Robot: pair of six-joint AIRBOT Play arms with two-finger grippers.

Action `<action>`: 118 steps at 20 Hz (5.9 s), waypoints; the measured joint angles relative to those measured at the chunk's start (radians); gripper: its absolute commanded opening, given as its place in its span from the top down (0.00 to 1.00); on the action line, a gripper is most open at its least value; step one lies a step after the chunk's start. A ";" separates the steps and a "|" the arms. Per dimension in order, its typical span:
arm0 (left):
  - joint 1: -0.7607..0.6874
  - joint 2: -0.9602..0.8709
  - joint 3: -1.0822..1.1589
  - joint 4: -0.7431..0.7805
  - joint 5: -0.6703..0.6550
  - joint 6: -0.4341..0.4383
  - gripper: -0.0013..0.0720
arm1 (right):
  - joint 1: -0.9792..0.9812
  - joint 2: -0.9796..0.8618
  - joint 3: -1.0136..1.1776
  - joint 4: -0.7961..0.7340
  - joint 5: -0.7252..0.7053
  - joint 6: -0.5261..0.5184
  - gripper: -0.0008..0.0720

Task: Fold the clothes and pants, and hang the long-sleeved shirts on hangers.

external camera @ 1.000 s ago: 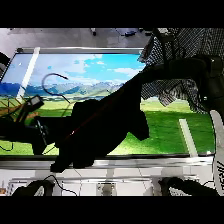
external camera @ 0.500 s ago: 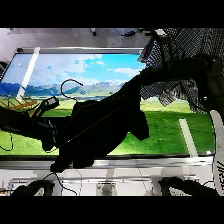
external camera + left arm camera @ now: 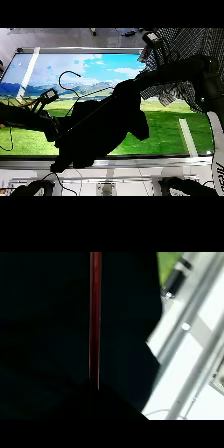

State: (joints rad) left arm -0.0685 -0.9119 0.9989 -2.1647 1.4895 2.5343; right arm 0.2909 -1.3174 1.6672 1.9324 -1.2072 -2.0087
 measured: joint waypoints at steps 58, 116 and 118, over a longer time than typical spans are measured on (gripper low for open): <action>-0.147 -0.247 0.000 -0.335 -0.282 0.428 0.95 | -0.119 -0.212 -0.208 0.240 -0.164 -0.840 0.86; -0.652 -0.196 -0.403 -0.352 -1.435 0.214 0.95 | 0.018 0.008 0.075 0.161 -0.121 -0.474 0.96; -0.612 -0.189 -0.397 -0.352 -1.469 0.210 0.95 | 0.018 0.010 0.075 0.153 -0.150 -0.474 0.96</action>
State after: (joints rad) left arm -0.6800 -1.1007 0.6022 -2.5164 0.0208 2.7441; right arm 0.3092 -1.3075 1.7420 2.0853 -1.3567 -2.4825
